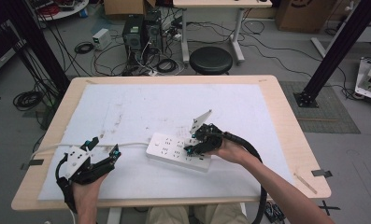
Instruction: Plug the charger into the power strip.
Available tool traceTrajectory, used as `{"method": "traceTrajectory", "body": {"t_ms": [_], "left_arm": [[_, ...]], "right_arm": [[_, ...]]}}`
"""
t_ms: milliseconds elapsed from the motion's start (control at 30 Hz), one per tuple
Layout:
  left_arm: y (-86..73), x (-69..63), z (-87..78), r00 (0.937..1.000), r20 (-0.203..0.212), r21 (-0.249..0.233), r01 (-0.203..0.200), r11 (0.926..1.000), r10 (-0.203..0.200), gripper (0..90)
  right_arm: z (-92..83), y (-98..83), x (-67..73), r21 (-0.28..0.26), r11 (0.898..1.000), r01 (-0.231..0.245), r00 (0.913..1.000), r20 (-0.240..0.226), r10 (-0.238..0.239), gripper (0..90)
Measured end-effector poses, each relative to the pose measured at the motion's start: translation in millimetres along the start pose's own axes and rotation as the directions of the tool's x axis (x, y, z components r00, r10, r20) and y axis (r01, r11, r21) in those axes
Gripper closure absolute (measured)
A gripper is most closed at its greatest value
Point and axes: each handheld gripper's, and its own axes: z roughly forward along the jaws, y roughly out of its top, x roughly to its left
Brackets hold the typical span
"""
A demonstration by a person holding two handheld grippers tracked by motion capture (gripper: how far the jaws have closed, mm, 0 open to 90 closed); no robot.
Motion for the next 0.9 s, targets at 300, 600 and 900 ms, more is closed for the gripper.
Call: {"method": "traceTrajectory", "body": {"t_ms": [300, 600, 900], "left_arm": [[1.3, 2.6, 1.1, 1.0, -0.003, -0.006, 0.001, 1.0, -0.001, 24.1], [0.6, 2.0, 1.3, 1.0, -0.005, -0.004, 0.004, 1.0, -0.004, 24.1], [0.9, 1.6, 1.6, 1.0, -0.004, -0.005, 0.003, 1.0, -0.003, 24.1]], "right_arm": [[0.1, 0.7, -4.1, -0.003, 1.0, -0.018, 0.9993, -0.032, 0.018, 63.2], [-0.4, 1.0, -7.1, 0.0, 0.999, -0.048, 0.9954, -0.083, 0.048, 50.5], [-12.1, 0.5, -1.5, -0.04, 0.998, -0.039, 0.9981, -0.049, 0.037, 25.1]]}}
